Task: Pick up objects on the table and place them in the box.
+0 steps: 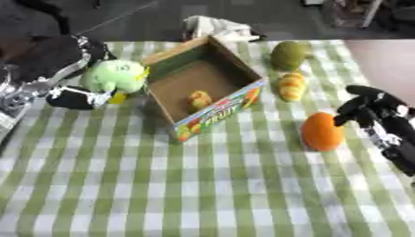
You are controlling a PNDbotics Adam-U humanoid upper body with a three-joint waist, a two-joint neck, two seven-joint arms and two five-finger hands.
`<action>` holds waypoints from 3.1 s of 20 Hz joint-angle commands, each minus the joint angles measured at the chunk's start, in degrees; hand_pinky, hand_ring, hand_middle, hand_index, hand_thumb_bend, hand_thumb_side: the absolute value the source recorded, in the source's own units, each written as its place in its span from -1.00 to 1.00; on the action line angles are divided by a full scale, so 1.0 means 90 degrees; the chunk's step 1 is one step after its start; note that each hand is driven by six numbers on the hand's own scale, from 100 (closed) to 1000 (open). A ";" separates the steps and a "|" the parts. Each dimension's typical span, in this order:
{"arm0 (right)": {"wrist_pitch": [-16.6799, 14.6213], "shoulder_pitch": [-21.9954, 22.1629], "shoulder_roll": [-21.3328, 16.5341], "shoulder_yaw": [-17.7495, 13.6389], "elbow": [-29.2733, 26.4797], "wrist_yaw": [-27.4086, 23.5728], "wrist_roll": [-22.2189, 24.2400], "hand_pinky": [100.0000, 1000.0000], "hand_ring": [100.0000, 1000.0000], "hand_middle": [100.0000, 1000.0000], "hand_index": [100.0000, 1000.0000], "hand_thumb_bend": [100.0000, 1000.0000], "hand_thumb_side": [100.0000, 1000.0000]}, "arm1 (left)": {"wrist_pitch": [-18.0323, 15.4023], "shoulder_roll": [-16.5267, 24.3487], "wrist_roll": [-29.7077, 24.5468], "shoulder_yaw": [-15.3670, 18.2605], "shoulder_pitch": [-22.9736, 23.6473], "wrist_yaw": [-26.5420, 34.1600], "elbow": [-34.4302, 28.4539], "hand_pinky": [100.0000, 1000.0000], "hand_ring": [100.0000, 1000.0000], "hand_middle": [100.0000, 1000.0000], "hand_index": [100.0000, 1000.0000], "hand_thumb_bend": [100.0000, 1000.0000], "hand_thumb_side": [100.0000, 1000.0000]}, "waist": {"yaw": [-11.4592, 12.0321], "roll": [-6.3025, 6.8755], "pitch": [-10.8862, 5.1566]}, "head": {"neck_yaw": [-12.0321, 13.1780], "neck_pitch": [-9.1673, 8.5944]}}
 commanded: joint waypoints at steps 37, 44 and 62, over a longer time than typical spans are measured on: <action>0.0024 -0.0423 0.0070 0.0183 -0.0106 -0.0183 0.0224 0.35 0.06 0.13 0.71 -1.00 -0.18 | -0.0589 -0.1465 -0.1063 -0.0544 -0.1679 -0.1434 0.1832 0.72 0.72 0.78 0.92 -0.54 0.11 | -0.0498 -0.0028 0.0178 | 0.0374 -0.0390; 0.0023 -0.0412 0.0054 0.0157 -0.0103 -0.0163 0.0201 0.35 0.06 0.13 0.71 -1.00 -0.18 | -0.0470 -0.1115 -0.1126 -0.0433 -0.1652 -0.1080 0.1408 0.70 0.68 0.73 0.91 -0.58 -0.21 | -0.0451 0.0003 0.0163 | 0.0331 -0.0403; 0.0031 -0.0387 0.0005 0.0117 -0.0096 -0.0112 0.0149 0.35 0.06 0.13 0.71 -1.00 -0.18 | 0.0813 -0.0224 -0.0857 0.0708 -0.1309 -0.0886 0.2781 0.60 0.58 0.62 0.86 -0.69 -0.51 | -0.0383 0.0078 0.0156 | 0.0310 -0.0353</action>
